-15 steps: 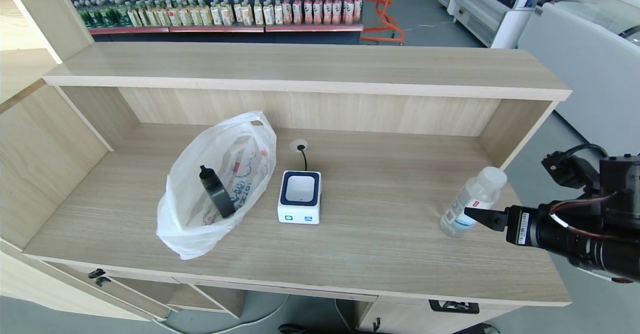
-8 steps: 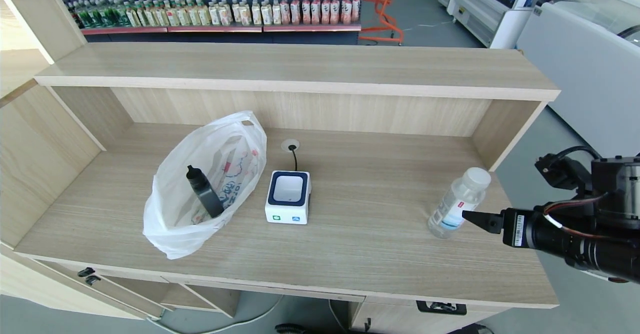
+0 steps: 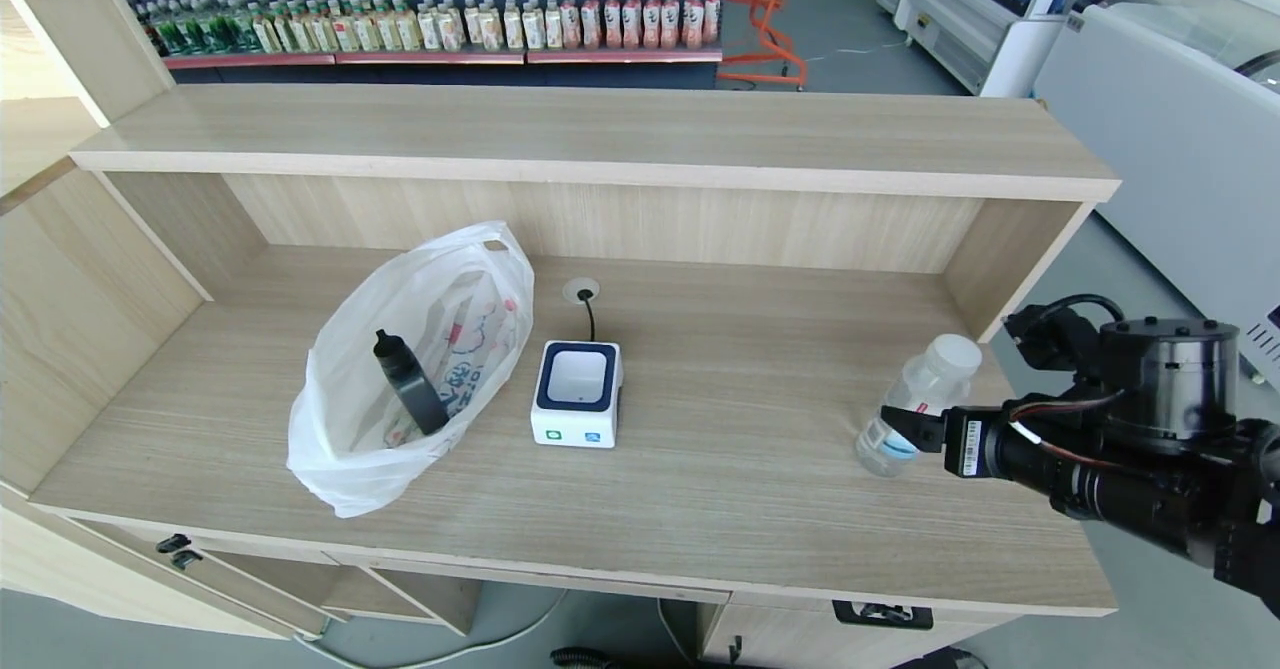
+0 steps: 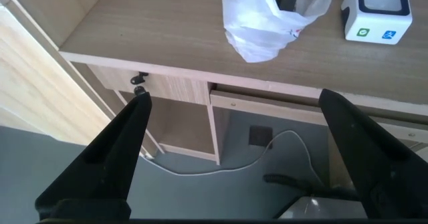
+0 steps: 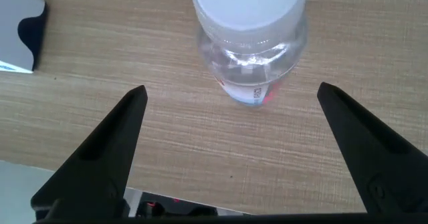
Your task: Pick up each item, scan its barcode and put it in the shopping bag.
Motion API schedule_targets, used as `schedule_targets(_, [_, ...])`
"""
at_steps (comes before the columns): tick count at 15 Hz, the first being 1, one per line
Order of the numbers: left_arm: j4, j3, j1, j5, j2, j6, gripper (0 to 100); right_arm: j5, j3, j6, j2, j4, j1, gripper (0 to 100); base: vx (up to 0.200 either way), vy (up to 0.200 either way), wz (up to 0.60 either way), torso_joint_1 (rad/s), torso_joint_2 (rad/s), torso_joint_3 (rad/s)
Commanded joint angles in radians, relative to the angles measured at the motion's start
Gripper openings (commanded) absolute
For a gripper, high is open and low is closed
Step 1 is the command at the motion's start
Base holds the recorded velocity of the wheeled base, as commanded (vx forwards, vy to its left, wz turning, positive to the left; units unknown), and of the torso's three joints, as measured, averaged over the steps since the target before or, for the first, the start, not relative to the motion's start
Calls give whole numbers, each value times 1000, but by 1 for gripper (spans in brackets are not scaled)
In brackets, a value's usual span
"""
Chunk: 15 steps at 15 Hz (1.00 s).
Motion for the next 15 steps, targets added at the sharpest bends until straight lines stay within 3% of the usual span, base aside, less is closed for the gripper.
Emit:
schedule_targets(1, [0, 0, 0, 1, 1, 0, 100, -1, 2, -19, 91, -49, 6, 100, 0, 0, 0, 0, 0, 0])
schedule_targets(9, [0, 0, 0, 1, 1, 0, 100, -1, -12, -84, 232, -225, 21, 100, 0, 0, 0, 0, 0, 0])
schedule_targets(15, [0, 0, 0, 1, 1, 0, 100, -1, -63, -125, 232, -228, 20, 100, 0, 0, 0, 0, 0, 0])
